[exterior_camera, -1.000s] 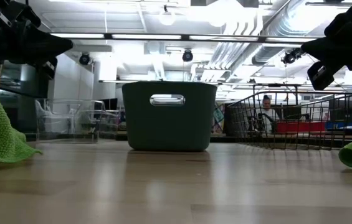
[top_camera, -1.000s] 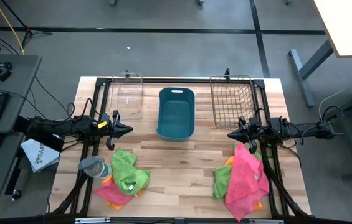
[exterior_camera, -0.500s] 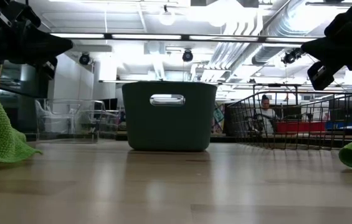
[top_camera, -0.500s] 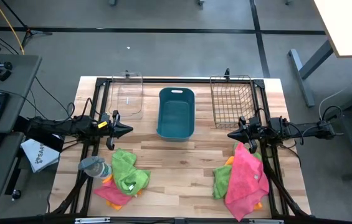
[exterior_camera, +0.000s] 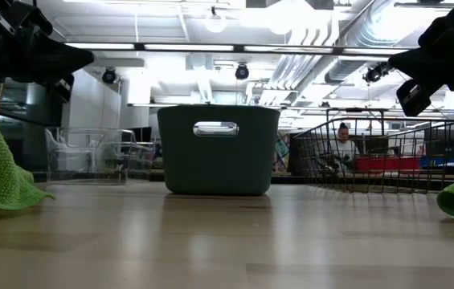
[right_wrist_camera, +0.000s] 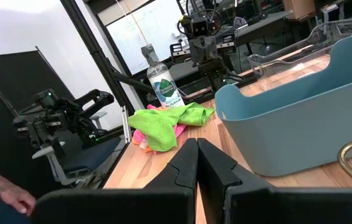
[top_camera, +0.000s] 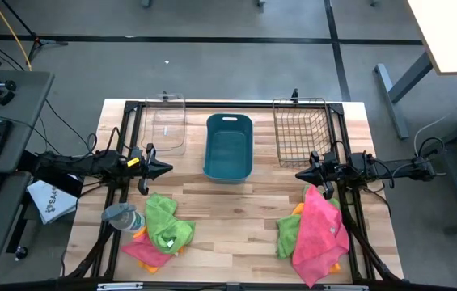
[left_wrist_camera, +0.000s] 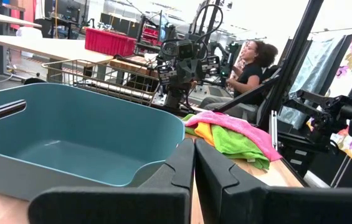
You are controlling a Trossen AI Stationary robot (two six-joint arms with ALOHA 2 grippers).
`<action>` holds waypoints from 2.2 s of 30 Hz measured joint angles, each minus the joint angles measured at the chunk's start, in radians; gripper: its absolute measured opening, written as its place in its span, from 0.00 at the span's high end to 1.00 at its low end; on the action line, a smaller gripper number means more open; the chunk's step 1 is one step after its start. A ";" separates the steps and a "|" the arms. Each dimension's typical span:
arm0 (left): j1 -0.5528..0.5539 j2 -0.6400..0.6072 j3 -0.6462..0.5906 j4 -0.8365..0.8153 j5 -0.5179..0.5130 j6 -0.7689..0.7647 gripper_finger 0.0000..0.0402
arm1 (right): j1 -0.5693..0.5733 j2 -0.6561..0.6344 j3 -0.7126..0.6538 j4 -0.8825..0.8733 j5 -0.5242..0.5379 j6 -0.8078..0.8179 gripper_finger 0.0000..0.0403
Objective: Sort microfiber towel by color & place in baskets
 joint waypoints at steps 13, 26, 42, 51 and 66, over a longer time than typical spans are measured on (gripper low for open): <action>0.000 0.000 0.000 0.000 0.000 0.000 1.00 | 0.000 0.000 0.000 0.000 0.000 0.000 1.00; 0.000 0.000 0.000 0.000 0.000 0.000 1.00 | 0.000 0.000 0.000 0.000 0.000 0.000 1.00; 0.000 0.000 0.000 0.000 0.000 0.000 1.00 | 0.000 0.000 0.000 0.000 0.000 0.000 1.00; 0.000 0.000 0.000 0.000 0.000 0.000 1.00 | 0.000 0.002 0.000 0.327 0.326 0.327 1.00; 0.000 0.000 0.000 0.000 0.000 0.000 1.00 | -0.020 0.480 0.512 0.294 0.029 0.333 1.00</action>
